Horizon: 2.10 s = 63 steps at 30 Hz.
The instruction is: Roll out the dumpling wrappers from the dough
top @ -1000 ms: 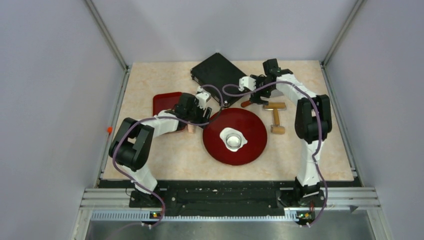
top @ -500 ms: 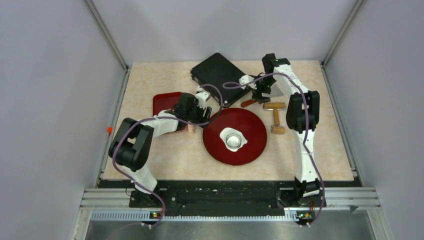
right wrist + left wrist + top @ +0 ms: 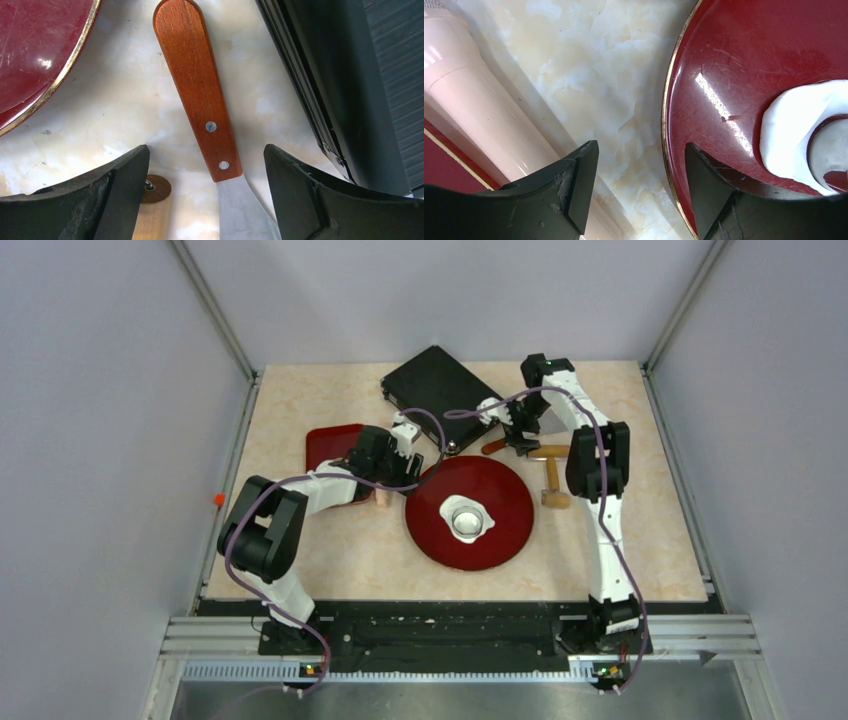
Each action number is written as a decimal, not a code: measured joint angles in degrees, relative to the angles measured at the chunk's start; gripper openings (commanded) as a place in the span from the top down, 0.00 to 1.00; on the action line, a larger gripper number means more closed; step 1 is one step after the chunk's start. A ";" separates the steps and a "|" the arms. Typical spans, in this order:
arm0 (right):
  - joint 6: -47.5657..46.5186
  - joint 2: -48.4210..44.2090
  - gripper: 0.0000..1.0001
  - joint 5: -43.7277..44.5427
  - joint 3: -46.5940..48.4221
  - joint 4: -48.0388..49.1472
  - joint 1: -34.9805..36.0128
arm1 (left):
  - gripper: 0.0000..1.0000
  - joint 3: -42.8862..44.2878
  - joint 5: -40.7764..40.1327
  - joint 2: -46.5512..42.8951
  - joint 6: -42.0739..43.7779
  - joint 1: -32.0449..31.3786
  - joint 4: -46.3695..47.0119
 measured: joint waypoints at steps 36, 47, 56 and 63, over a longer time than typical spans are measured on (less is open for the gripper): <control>-1.62 -0.94 1.00 10.40 -1.62 8.15 3.15 | 0.32 0.26 -0.42 0.00 -0.90 0.59 -0.07; -0.02 -9.53 1.00 17.07 -12.44 13.55 2.58 | 0.30 0.28 1.77 -1.81 -0.72 0.61 -2.01; 5.35 -18.27 1.00 18.91 -13.49 13.88 0.39 | 0.27 1.49 1.92 -10.64 3.50 0.61 -3.23; 17.64 -27.21 1.00 12.72 -14.32 14.60 -1.92 | 0.26 8.66 0.81 -15.54 9.18 0.74 -10.73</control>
